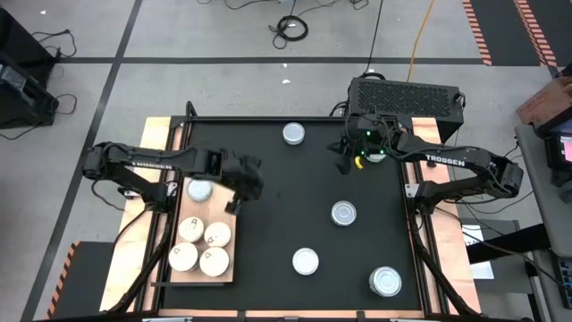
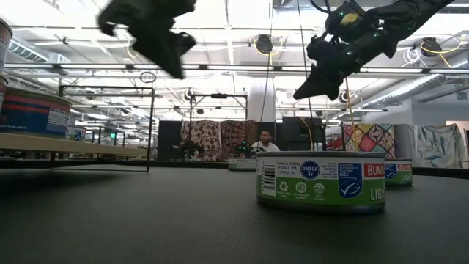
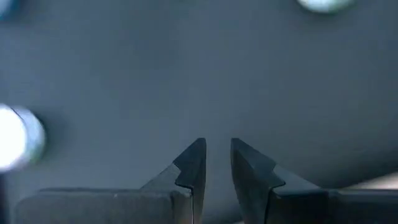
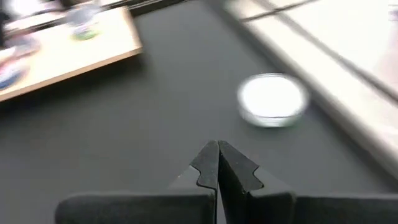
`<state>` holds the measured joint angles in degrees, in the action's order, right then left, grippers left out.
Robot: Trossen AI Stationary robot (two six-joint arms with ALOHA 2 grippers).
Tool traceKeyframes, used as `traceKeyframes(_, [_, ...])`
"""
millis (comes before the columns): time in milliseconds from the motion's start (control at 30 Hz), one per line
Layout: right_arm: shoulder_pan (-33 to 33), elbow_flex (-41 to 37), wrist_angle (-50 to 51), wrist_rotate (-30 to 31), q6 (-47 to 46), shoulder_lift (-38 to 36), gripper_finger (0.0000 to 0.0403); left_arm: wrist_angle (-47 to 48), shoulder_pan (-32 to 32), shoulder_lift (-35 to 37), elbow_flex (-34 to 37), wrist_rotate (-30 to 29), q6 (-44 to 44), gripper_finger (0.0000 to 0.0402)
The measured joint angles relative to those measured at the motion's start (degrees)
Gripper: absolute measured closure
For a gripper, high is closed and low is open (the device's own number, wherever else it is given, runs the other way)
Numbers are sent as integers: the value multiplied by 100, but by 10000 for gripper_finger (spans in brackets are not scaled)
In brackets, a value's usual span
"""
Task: Stack canned seafood by type on shelf
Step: Move the blue tuna can to the center of the table
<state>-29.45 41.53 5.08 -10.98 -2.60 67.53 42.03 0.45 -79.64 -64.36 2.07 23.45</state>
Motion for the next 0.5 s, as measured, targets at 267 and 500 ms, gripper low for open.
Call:
traceKeyframes(267, [-1082,905,1507,1790,-950,423,403,-1439,1213,-1,0,753,149,324])
traceKeyframes(500, [-2305,2187,2998,2456,-848,2033,403,-2901,1622,377,752,1363,-28,324])
